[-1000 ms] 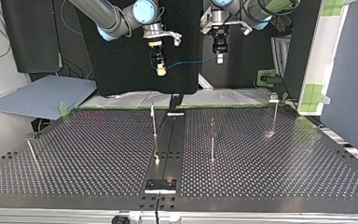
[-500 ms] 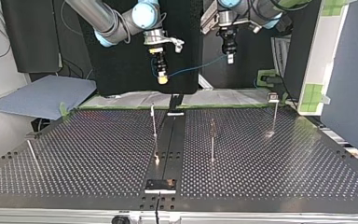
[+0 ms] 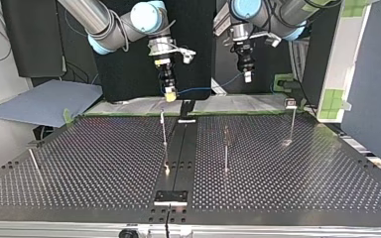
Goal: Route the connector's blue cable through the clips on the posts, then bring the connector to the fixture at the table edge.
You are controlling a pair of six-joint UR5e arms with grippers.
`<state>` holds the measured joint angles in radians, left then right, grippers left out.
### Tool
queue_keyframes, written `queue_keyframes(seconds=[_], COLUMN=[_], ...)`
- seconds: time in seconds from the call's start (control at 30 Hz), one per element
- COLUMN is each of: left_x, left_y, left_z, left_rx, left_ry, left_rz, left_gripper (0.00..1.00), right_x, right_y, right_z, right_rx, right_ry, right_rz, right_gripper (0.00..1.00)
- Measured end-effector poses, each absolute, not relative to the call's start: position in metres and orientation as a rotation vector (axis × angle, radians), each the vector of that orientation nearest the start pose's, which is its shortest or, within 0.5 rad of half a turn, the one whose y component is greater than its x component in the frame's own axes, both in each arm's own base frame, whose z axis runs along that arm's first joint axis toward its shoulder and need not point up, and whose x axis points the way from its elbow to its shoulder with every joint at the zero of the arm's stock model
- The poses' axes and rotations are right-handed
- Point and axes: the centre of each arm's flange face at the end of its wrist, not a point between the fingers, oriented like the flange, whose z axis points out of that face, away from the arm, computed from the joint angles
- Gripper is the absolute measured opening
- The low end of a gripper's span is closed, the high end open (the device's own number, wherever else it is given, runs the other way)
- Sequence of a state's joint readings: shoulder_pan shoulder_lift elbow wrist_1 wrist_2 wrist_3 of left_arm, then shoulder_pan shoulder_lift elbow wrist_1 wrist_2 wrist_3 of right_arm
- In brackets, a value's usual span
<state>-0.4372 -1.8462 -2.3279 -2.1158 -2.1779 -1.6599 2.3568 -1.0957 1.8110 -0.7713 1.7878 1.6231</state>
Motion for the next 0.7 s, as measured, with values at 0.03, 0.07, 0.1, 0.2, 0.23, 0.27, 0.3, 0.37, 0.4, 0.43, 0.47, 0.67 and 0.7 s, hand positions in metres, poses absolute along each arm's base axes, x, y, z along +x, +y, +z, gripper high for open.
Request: queue_keyframes(seconds=[0.03,0.07,0.1,0.2,0.23,0.27,0.3,0.37,0.4,0.43,0.47,0.67,0.7], left_x=[0.330,0.332,0.334,0.339,0.340,0.342,0.344,0.348,0.350,0.352,0.354,0.364,0.366], left_y=[-0.238,-0.238,-0.237,-0.236,-0.235,-0.235,-0.235,-0.235,-0.235,-0.235,-0.235,-0.235,-0.234], left_z=[0.139,0.143,0.148,0.162,0.166,0.169,0.175,0.183,0.190,0.195,0.199,0.230,0.233], left_rx=[-0.206,-0.210,-0.218,-0.240,-0.246,-0.253,-0.261,-0.272,-0.279,-0.284,-0.287,-0.299,-0.301], left_ry=[1.557,1.551,1.541,1.518,1.511,1.503,1.493,1.477,1.466,1.458,1.450,1.398,1.392], left_rz=[0.065,0.064,0.064,0.066,0.065,0.062,0.057,0.049,0.044,0.040,0.037,0.011,0.010], left_gripper=[0.00,0.00,0.00,0.00,0.00,0.00,0.00,0.00,0.00,0.00,0.00,0.00,0.00], right_x=[0.498,0.498,0.497,0.495,0.495,0.494,0.493,0.491,0.490,0.489,0.488,0.483,0.483], right_y=[-0.341,-0.343,-0.344,-0.350,-0.352,-0.355,-0.357,-0.361,-0.363,-0.365,-0.368,-0.379,-0.380], right_z=[0.194,0.201,0.204,0.212,0.213,0.215,0.216,0.218,0.219,0.219,0.220,0.223,0.224], right_rx=[1.541,1.531,1.526,1.518,1.517,1.517,1.517,1.517,1.517,1.517,1.516,1.507,1.506], right_ry=[-0.913,-0.912,-0.912,-0.913,-0.915,-0.917,-0.919,-0.923,-0.925,-0.927,-0.930,-0.939,-0.940], right_rz=[1.701,1.705,1.706,1.700,1.696,1.691,1.687,1.675,1.670,1.665,1.659,1.649,1.647], right_gripper=[0.00,0.00,0.00,0.00,0.00,0.00,0.00,0.00,0.00,0.00,0.00,0.00,0.00])
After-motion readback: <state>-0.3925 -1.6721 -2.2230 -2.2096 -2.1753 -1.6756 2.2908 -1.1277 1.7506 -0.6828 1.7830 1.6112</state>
